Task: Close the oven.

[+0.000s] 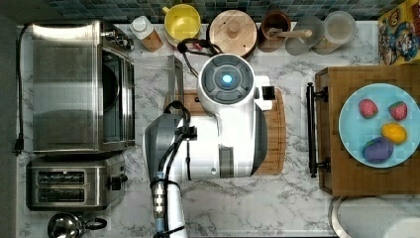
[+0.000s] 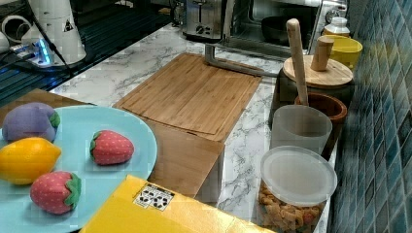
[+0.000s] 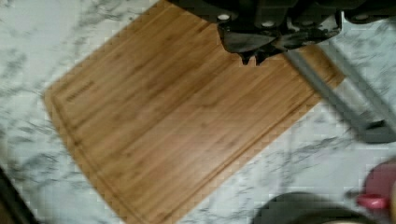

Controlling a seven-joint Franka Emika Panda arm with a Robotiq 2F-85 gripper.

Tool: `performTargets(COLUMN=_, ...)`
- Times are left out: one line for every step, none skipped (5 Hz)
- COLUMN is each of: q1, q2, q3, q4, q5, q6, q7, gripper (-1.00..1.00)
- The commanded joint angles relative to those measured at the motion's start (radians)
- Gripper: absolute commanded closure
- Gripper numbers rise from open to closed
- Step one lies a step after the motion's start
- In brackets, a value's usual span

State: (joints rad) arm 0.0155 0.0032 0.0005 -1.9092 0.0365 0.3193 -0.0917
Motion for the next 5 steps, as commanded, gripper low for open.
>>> performTargets(q1=-0.083, q2=0.055, q3=-0.098, q4=-0.069, q5=0.399, q6=0.088, q7=-0.640, gripper=1.00)
performTargets(q1=-0.117, q2=0.077, q3=-0.111, q4=-0.094, q5=0.533, q6=0.098, q7=-0.861, gripper=1.00)
performTargets(q1=-0.117, q2=0.108, q3=-0.133, q4=-0.133, q5=0.654, q6=0.144, q7=-1.046, gripper=1.00)
performTargets(q1=-0.112, q2=0.179, q3=-0.134, q4=-0.106, q5=0.729, q6=0.101, q7=-1.185, gripper=1.00)
performTargets(q1=-0.112, q2=0.239, q3=-0.104, q4=-0.098, q5=0.813, q6=0.108, q7=-1.252, gripper=1.00)
